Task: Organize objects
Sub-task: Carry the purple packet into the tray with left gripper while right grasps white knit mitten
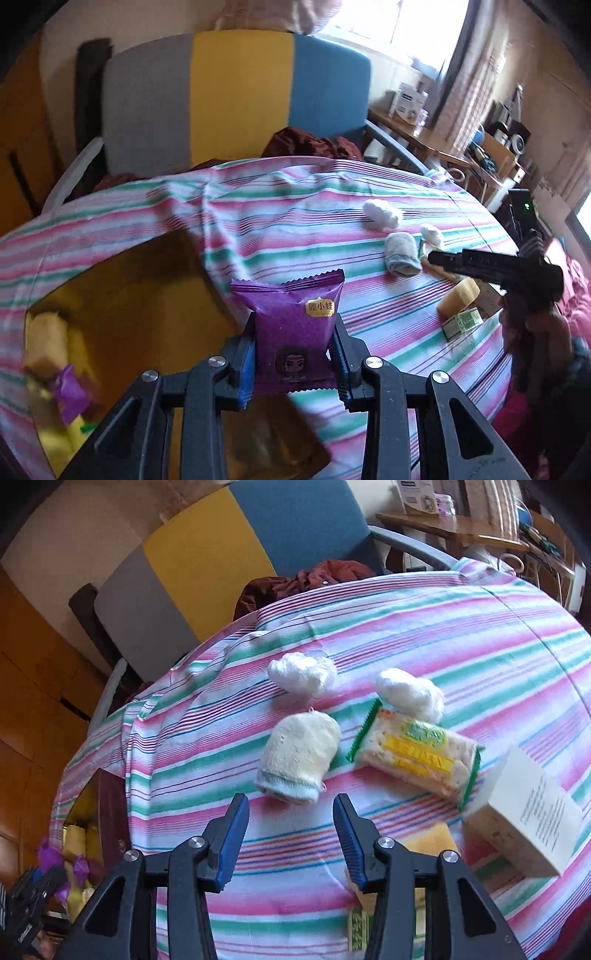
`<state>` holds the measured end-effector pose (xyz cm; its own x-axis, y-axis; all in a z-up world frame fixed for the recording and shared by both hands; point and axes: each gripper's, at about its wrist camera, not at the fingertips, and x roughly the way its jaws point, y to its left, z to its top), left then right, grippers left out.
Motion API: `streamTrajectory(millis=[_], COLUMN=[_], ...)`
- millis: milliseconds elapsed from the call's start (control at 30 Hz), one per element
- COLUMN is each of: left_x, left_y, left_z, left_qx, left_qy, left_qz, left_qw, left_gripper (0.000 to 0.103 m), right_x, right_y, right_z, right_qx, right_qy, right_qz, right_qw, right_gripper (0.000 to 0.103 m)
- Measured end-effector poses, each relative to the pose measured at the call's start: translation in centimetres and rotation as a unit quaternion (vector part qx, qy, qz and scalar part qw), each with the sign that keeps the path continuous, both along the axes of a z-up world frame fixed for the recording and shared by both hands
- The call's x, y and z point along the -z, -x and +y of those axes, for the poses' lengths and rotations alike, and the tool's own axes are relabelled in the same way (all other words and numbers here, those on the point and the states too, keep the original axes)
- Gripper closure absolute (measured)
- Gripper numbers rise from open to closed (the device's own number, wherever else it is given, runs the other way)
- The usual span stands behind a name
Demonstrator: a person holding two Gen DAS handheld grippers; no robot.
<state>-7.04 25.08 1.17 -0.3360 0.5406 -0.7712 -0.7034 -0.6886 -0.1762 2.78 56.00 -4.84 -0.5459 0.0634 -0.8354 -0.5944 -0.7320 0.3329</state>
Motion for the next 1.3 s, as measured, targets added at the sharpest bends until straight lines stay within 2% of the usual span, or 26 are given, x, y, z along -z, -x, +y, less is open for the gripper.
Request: streamTrajectory(millis=[200,300,400,533,767,867,1000,1200,1300], left_x=[0.4,0.6,1.1,1.7,2.5,2.7,2.7,2.8,3.7], left_y=[0.6,0.6,0.7,0.8,1.3,1.6,2.7,6.6,9.1], left_z=[-6.9,-10.1,-12.9,-16.3,-21.5,-22.4,-21.8,-18.5,-16.3], left_qx=[-0.066,-0.095,-0.126,-0.164,-0.22,-0.225,-0.216,-0.201,-0.197], left_qy=[-0.007,-0.008,-0.01,-0.015,-0.028,-0.033,-0.036,-0.012,0.016], left_qz=[-0.002,0.0,-0.008,-0.02,-0.038,-0.044,-0.055,-0.054,-0.05], left_qw=[0.9978,0.9954,0.9919,0.9862,0.9742,0.9728,0.9741,0.9779,0.979], left_gripper=[0.068,0.068,0.068,0.068,0.068,0.068,0.068,0.067,0.067], right_x=[2.5,3.5,3.8,3.2,2.4,2.5,3.0,3.4,3.4], right_y=[4.1,5.6,6.8,6.4,3.1,1.9,1.8,2.1,2.1], right_z=[1.3,1.6,1.0,-0.6,-6.8,-9.5,-11.4,-10.9,-10.9], right_qx=[0.006,0.005,-0.003,-0.031,-0.121,-0.159,-0.184,-0.185,-0.186], right_qy=[-0.007,0.007,-0.025,-0.041,-0.029,-0.033,-0.049,-0.043,-0.044], right_qz=[-0.063,-0.069,-0.088,-0.09,-0.065,-0.048,-0.048,-0.039,-0.039], right_qw=[0.998,0.998,0.996,0.995,0.99,0.986,0.981,0.981,0.981], right_gripper=[0.053,0.047,0.047,0.054,0.054,0.054,0.054,0.054,0.054])
